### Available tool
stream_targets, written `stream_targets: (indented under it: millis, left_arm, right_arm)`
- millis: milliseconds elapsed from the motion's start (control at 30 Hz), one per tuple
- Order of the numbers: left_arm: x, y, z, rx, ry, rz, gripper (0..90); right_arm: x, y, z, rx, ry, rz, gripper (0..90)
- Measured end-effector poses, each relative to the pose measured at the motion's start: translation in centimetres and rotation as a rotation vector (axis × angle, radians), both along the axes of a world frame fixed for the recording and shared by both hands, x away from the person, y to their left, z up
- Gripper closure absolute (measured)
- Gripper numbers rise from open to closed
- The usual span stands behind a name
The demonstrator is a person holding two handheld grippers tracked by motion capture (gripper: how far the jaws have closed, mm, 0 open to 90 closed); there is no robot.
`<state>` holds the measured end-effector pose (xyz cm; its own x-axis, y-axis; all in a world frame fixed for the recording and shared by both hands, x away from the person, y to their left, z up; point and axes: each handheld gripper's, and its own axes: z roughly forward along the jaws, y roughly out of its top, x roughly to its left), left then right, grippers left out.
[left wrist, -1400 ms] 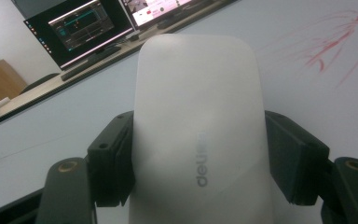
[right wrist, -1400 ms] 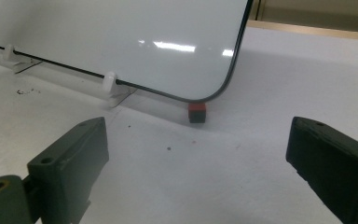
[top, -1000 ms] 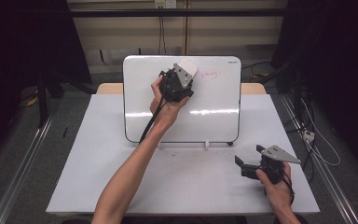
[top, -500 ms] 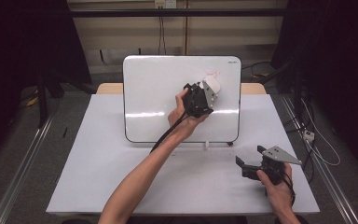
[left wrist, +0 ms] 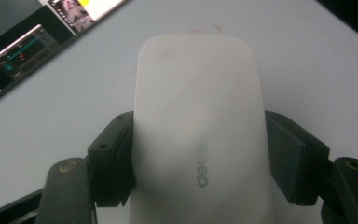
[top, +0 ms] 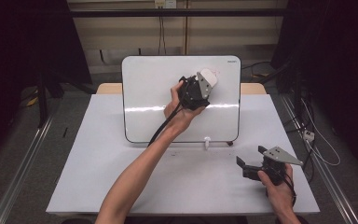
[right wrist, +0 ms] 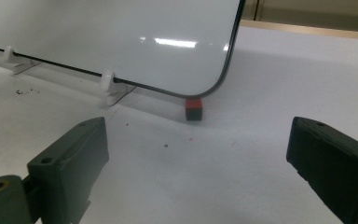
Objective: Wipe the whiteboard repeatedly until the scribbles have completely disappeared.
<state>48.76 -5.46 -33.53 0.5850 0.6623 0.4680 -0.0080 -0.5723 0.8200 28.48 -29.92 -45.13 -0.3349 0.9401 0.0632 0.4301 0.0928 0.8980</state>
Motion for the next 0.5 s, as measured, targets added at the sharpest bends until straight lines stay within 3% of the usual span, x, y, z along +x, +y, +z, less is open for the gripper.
stream_targets:
  millis: [267,500]
  left_arm:
    - [1.3,2.0,1.3,-0.069,0.007,0.081,31.0]
    - [1.4,1.3,1.0,-0.06,-0.021,0.095,31.0]
  right_arm:
    - [-0.1,-0.1,0.0,0.001,0.0,-0.005,5.1]
    - [0.0,0.0,0.0,0.0,0.0,-0.002,5.2]
